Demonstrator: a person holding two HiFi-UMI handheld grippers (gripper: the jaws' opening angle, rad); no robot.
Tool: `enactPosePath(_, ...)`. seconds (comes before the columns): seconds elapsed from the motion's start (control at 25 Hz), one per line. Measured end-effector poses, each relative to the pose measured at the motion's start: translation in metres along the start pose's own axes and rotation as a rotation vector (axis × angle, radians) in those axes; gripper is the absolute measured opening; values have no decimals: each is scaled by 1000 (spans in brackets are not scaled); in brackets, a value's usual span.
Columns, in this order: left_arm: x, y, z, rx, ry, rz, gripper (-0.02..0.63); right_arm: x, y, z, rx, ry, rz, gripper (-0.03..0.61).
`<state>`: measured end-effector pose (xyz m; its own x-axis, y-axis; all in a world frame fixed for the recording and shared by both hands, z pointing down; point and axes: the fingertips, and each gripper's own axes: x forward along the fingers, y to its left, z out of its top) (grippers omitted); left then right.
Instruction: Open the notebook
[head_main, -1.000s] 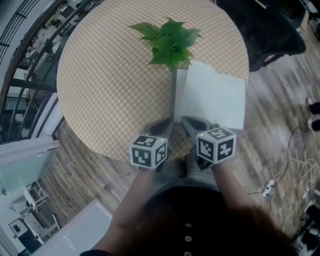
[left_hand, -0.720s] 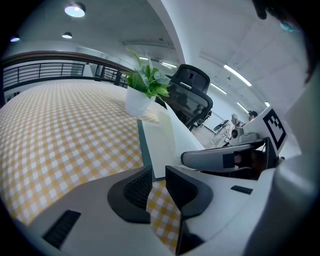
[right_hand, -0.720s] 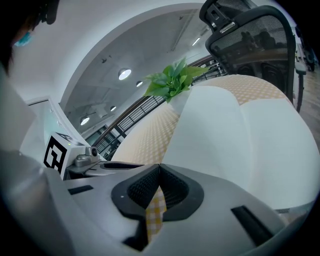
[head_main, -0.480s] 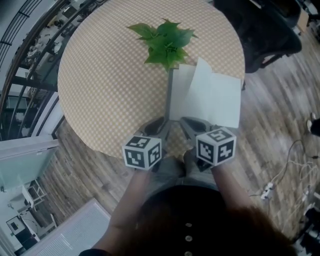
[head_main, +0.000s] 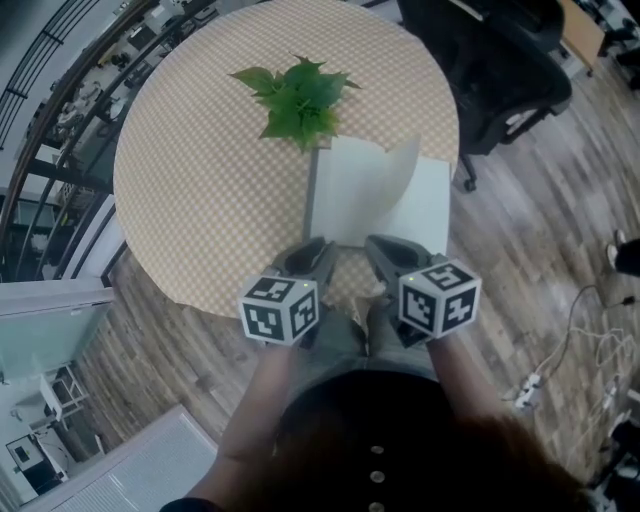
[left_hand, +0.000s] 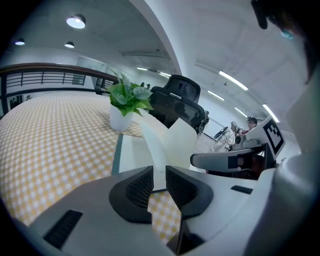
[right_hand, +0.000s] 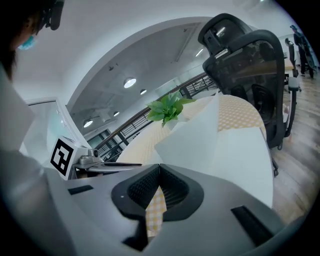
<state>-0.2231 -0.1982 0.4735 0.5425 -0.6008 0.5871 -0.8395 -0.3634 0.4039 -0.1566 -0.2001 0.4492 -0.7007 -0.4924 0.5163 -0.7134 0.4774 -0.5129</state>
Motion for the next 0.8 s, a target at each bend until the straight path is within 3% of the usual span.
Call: enactPosePath(0.8, 12, -108, 62, 58, -185, -59, 80, -102, -38, 58, -104, -145, -18, 11)
